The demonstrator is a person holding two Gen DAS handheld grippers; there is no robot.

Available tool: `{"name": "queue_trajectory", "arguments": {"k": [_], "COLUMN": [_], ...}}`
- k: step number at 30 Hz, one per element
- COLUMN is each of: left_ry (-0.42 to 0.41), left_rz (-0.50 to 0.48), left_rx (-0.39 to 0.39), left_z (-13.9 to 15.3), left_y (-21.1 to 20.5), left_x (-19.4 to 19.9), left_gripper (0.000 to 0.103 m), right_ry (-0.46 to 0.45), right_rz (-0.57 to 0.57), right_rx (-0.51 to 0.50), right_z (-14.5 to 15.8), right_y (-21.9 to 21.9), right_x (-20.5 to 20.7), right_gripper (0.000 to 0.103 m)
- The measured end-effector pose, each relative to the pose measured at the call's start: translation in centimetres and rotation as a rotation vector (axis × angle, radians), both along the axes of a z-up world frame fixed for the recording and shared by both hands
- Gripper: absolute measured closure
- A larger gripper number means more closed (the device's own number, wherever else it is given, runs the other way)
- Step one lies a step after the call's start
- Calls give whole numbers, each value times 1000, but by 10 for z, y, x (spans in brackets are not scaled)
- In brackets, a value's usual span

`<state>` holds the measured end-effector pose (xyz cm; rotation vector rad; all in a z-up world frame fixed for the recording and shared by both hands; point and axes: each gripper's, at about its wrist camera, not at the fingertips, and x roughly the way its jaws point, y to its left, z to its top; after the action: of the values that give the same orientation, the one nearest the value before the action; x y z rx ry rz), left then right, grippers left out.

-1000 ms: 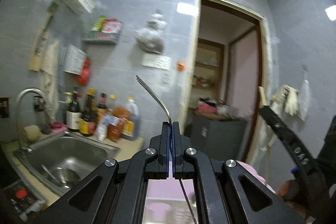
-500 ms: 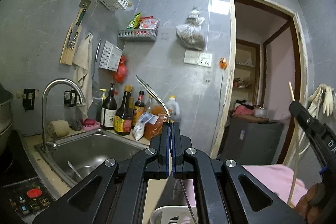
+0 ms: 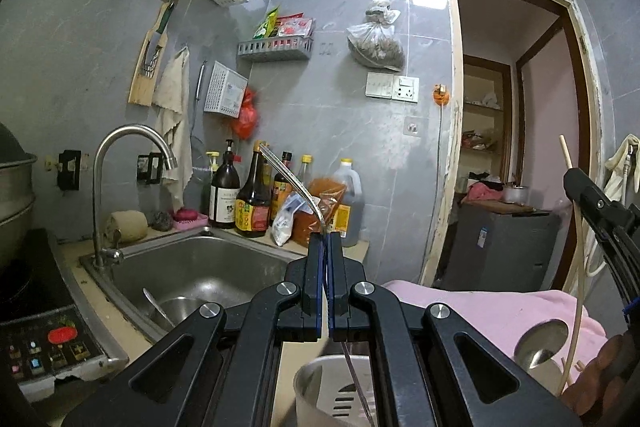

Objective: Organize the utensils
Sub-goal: 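Carry the chopstick and fork to the white holder with both grippers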

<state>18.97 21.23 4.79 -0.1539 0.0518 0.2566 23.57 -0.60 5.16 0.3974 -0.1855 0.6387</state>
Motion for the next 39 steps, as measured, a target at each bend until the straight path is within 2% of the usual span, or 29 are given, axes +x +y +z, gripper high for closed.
{"name": "queue_trajectory", "arguments": {"k": [6, 15, 22, 27, 33, 36, 38, 39], "left_ry": [8, 7, 20, 64, 118, 119, 99, 88], "left_rz": [-15, -32, -43, -87, -190, -222, -223, -224], "left_rx": [1, 0, 2, -2, -33, -52, -61, -63], "left_z": [-2, 1, -2, -4, -9, -6, -2, 1], "left_y": [-5, -7, -8, -8, -8, -10, -10, -11], "left_x": [-1, 0, 0, 3, 4, 1, -4, -6], "left_gripper": [103, 103, 103, 103, 102, 96, 87, 80], "right_ry": [13, -31, -3, -1, 12, 21, 30, 31], "right_rz": [3, -31, -23, -11, -31, -47, -58, -58], "right_rx": [-8, 9, -40, -91, -131, -143, -147, -146], "right_z": [4, 11, 5, 5, 3, 4, 4, 5], "right_y": [0, -4, -3, 0, -3, -8, -13, -16], "right_x": [0, -6, -3, -9, -16, -19, -20, -21], "right_gripper": [100, 100, 99, 99, 98, 92, 80, 79]}}
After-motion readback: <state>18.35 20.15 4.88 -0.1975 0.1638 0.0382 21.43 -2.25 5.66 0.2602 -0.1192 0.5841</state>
